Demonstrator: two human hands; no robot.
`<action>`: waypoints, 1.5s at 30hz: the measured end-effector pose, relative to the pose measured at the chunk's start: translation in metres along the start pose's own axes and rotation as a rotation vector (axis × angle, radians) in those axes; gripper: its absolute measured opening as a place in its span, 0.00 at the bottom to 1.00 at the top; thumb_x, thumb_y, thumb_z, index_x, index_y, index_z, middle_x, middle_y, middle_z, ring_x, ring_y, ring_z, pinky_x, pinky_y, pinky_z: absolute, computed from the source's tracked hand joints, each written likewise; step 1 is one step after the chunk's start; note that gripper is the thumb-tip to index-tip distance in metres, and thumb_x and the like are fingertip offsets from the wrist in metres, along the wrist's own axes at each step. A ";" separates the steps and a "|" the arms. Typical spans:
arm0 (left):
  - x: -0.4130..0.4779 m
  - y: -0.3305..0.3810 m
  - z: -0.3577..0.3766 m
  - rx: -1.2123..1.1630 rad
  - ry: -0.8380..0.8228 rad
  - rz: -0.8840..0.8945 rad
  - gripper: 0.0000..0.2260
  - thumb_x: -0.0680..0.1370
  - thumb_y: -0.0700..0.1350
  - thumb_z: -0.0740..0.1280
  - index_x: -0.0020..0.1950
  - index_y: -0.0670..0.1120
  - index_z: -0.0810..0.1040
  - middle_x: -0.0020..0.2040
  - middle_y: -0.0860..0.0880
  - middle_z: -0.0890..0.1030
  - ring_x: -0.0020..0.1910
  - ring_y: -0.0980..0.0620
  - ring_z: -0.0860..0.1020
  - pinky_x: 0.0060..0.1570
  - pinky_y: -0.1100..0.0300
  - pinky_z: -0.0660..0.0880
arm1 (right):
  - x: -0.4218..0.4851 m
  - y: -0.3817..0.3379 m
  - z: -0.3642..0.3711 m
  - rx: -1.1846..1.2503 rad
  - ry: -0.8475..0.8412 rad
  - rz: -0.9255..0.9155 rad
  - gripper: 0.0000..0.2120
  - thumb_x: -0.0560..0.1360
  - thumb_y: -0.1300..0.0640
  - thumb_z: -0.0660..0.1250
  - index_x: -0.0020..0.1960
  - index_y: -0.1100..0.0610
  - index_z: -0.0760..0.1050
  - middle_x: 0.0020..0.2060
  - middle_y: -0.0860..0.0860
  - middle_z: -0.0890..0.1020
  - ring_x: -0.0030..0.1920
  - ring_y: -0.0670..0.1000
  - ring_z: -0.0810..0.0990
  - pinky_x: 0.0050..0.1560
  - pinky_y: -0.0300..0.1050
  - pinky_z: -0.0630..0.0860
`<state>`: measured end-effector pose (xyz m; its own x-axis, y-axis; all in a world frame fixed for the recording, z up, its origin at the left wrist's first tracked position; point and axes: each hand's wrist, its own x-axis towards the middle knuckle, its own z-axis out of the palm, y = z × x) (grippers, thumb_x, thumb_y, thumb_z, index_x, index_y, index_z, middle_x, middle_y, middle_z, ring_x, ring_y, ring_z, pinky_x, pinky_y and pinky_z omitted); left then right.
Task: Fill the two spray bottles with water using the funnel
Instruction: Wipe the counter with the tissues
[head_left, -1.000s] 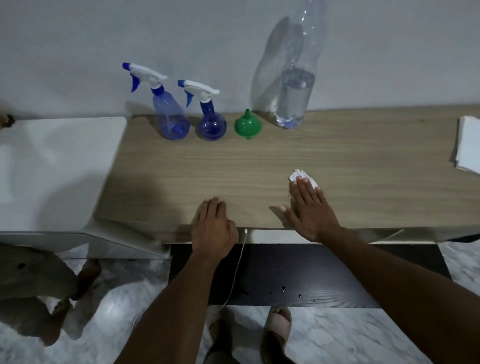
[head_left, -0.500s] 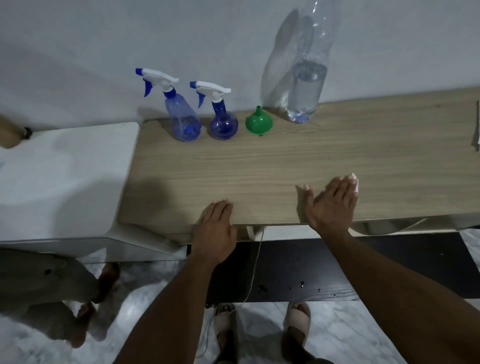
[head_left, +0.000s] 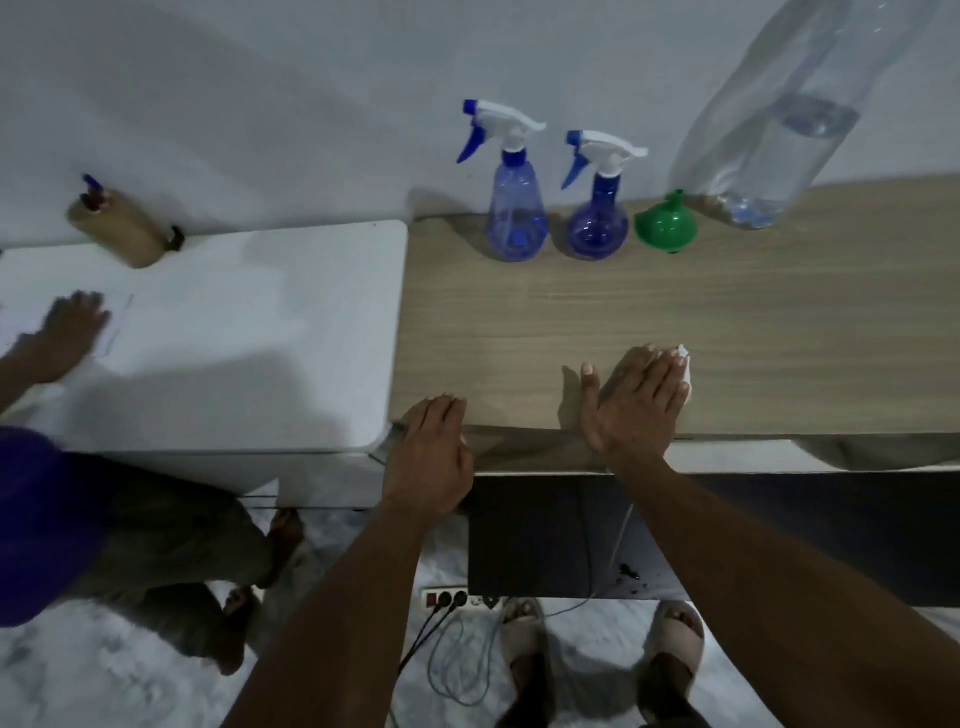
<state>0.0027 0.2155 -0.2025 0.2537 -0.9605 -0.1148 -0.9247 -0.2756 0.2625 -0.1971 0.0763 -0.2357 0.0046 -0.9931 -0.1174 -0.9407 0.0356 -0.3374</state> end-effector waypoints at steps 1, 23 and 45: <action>-0.002 -0.010 -0.002 -0.002 0.014 0.000 0.27 0.76 0.48 0.52 0.74 0.41 0.69 0.72 0.42 0.71 0.72 0.42 0.68 0.69 0.45 0.68 | -0.005 -0.014 0.005 -0.010 -0.008 -0.035 0.43 0.80 0.33 0.42 0.79 0.66 0.41 0.79 0.66 0.46 0.80 0.61 0.38 0.79 0.59 0.41; -0.011 -0.063 -0.009 0.071 0.050 0.077 0.29 0.73 0.41 0.66 0.75 0.42 0.67 0.74 0.46 0.69 0.75 0.49 0.65 0.77 0.51 0.54 | -0.036 -0.071 0.039 -0.216 -0.157 -0.555 0.41 0.76 0.39 0.35 0.80 0.64 0.45 0.80 0.61 0.48 0.81 0.58 0.44 0.79 0.59 0.41; -0.031 -0.032 -0.009 0.038 0.055 0.019 0.30 0.70 0.40 0.69 0.73 0.43 0.69 0.70 0.44 0.73 0.71 0.45 0.69 0.75 0.52 0.59 | -0.052 -0.042 0.003 -0.110 -0.104 -1.253 0.15 0.75 0.57 0.63 0.59 0.54 0.80 0.54 0.53 0.85 0.54 0.57 0.83 0.53 0.51 0.79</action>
<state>0.0271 0.2534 -0.1989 0.2503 -0.9665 -0.0572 -0.9395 -0.2567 0.2270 -0.1567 0.1267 -0.2184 0.9336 -0.3247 0.1517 -0.2946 -0.9363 -0.1912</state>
